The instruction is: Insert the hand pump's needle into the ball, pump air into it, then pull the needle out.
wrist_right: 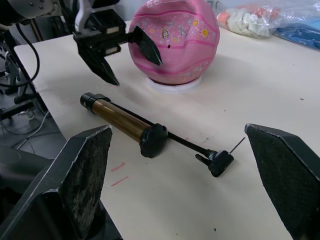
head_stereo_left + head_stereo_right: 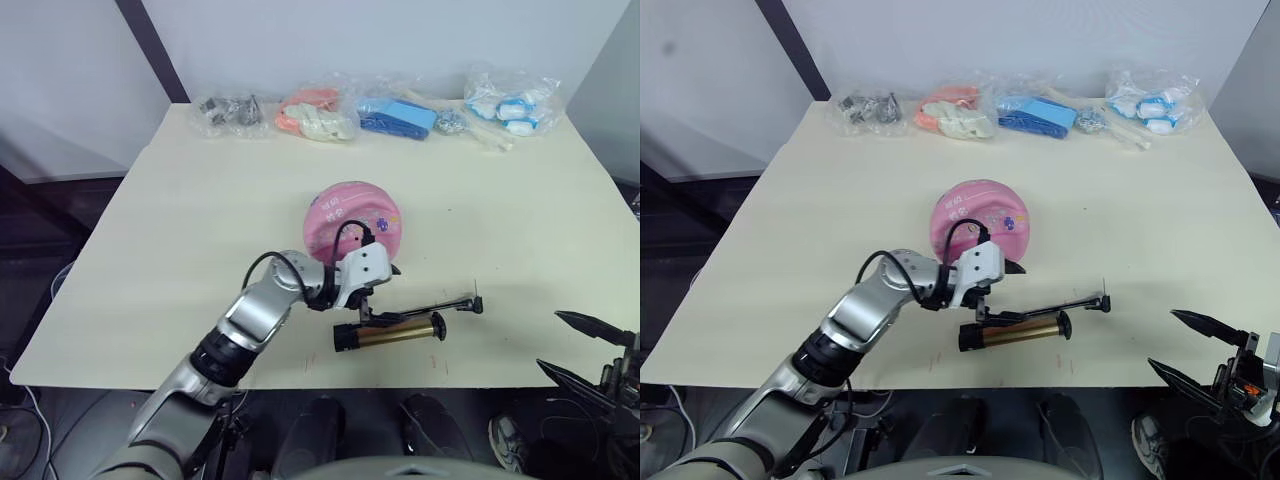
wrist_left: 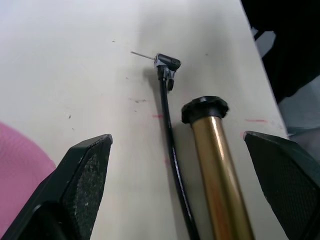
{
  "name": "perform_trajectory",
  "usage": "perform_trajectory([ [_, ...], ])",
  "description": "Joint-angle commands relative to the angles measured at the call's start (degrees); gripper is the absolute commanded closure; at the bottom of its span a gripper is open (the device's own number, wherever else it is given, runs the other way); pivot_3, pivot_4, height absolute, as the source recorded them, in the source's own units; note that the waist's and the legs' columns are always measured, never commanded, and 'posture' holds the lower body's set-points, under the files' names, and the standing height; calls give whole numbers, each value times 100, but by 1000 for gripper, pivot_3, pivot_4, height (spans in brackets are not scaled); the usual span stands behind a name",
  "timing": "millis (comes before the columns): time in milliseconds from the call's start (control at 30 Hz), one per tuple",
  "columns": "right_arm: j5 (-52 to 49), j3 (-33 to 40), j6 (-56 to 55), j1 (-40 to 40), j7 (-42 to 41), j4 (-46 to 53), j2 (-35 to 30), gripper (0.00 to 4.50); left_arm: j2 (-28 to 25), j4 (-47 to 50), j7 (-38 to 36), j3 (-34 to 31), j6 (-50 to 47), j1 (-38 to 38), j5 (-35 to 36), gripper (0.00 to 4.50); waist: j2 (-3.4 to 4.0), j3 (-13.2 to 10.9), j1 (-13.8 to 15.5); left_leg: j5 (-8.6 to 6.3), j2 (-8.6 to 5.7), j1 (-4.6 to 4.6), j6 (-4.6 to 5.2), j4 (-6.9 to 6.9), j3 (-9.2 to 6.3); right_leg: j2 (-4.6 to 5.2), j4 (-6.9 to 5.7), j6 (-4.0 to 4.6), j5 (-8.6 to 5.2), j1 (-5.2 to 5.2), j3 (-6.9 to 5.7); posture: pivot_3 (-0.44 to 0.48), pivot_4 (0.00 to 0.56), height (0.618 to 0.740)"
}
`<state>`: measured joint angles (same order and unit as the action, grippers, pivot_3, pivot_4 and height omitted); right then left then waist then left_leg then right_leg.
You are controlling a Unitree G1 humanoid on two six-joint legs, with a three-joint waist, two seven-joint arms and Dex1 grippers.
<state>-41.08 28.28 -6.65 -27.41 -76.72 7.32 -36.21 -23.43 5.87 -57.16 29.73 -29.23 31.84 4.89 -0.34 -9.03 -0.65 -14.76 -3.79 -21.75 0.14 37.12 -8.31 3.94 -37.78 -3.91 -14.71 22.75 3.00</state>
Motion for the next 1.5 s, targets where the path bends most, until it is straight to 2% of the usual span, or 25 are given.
perform_trajectory([
  [33, -114, 254, 41, -30, 64, 260, -52, 38, 200, -216, 199, 297, -2, 221, -380, 0, -2, -2, -9, 0, -1, 0, 0, 0, 2, 0, 0, 0, 0, 0, 0, 0, 150, 736],
  [300, -97, 230, 58, -65, 147, 420, -4, 38, 934, -894, 540, 510, -294, 539, -661, 0, -4, -3, -1, 0, -2, -3, 0, 5, 1, 0, -1, -3, -2, 0, -2, 0, 150, 736],
  [700, -54, 192, 40, -14, 232, 447, 17, 38, 1419, -2297, 556, 760, 266, 904, -1157, 0, -9, -6, 4, 0, -3, -4, 0, 6, 4, 1, -2, -5, -3, 0, -4, 0, 150, 736],
  [1033, -11, 181, 42, -10, 312, 481, 23, 38, 1539, -2753, 247, 947, 569, 959, -1379, 0, -9, -5, 3, 0, -3, -4, 0, 7, 5, 1, -3, -5, -3, -1, -4, 0, 150, 736],
  [1133, 13, 179, 30, -28, 332, 485, 21, 0, 1602, -2803, 184, 934, 612, 934, -1389, 802, -9, -5, 3, 0, -4, -3, 0, 8, 5, 2, -3, -6, -3, -2, -4, 0, 150, 736],
  [1167, 18, 178, 31, -33, 345, 493, 22, 0, 1607, -2803, 155, 938, 622, 916, -1400, 1194, -9, -5, 4, 0, -4, -4, 0, 8, 5, 2, -3, -6, -3, -2, -4, 0, 150, 736],
  [1333, 47, 173, 36, -56, 404, 515, 25, 0, 1630, -2766, 63, 919, 614, 836, -1406, 3557, -9, -5, -3, 0, -4, -2, 0, 8, 5, 1, -4, -6, -3, -2, -4, 0, 150, 736],
  [1367, 55, 163, 42, -54, 424, 525, 29, 0, 1638, -2769, 59, 902, 609, 829, -1399, 3657, -9, -5, -3, 0, -4, -2, 0, 8, 5, 1, -4, -6, -3, -2, -4, 0, 150, 736],
  [1433, 56, 141, 53, -66, 465, 572, 52, 0, 1638, -2771, 65, 867, 602, 799, -1394, 4495, -9, -5, -2, 0, -4, -2, 0, 8, 5, 1, -4, -6, -3, -2, -4, 0, 150, 736],
  [1500, 30, 113, 107, -64, 536, 646, 71, 0, 1615, -2766, 90, 819, 569, 766, -1392, 4495, -8, -5, -2, 0, -4, -2, 0, 8, 4, 1, -4, -6, -3, -2, -4, 0, 150, 736],
])
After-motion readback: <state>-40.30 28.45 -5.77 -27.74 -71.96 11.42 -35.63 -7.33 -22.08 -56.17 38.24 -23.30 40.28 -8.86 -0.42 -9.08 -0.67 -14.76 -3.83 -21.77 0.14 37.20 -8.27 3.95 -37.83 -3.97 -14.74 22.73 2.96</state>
